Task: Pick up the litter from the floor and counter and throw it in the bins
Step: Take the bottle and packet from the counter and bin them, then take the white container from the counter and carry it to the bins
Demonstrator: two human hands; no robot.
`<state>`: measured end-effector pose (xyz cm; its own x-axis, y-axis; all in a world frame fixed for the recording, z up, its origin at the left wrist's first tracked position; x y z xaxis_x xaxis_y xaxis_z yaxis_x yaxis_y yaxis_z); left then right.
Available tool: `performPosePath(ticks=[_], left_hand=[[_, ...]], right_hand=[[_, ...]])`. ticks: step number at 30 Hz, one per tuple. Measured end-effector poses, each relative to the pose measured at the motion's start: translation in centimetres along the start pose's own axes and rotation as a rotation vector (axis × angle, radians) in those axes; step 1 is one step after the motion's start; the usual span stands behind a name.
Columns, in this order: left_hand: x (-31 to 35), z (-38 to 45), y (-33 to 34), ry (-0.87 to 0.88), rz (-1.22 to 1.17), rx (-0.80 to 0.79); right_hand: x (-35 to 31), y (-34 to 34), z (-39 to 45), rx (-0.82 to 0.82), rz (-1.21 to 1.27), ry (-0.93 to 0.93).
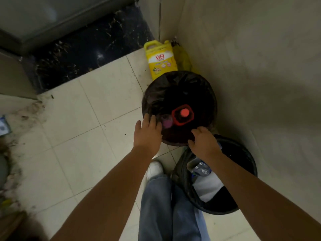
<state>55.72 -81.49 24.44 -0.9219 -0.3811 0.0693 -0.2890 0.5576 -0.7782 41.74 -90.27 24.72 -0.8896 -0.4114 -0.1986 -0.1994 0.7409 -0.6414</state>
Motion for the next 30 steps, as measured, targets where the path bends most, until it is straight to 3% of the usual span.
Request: performPosePath(ticks=[4,10,18,25,30], left_hand=[[-2.3,-4.0,-3.9,-0.090,0.015,0.065],[-5.5,-14.4,-14.0,-0.381,-0.066,0.255],[-10.6,-38.1,-24.6,-0.776,-0.205,0.548],[-11.4,-64.0,-19.8,-1.282,-0.286,0.675],[-4.0,-82.3,-8.9,-1.674,-0.429,0.624]], right_hand=[[-3.5,-4.0,-2.3,0.130,-0.179,-0.109],[-12.4,-12.5,-11.0,0.384,-0.271,-0.384],[-28.0,-19.4,-29.0,0.511,-0.377,-0.837],[-40.6,-11.6,-49.6,0.479,-0.493,-1.342],[-41.5,1.8,-66.5,0.344,-0.611,-1.702]])
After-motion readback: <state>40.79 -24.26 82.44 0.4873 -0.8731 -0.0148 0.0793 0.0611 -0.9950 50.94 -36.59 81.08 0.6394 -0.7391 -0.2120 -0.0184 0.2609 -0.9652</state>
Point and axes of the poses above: each hand's wrist, its own z-axis towards the middle knuckle, its own y-axis out of the palm, x = y × z, the point moved 1 cm from there along z, towards the middle knuckle, and after that the axes turned 1 degree about y, right-handed, at the moved point
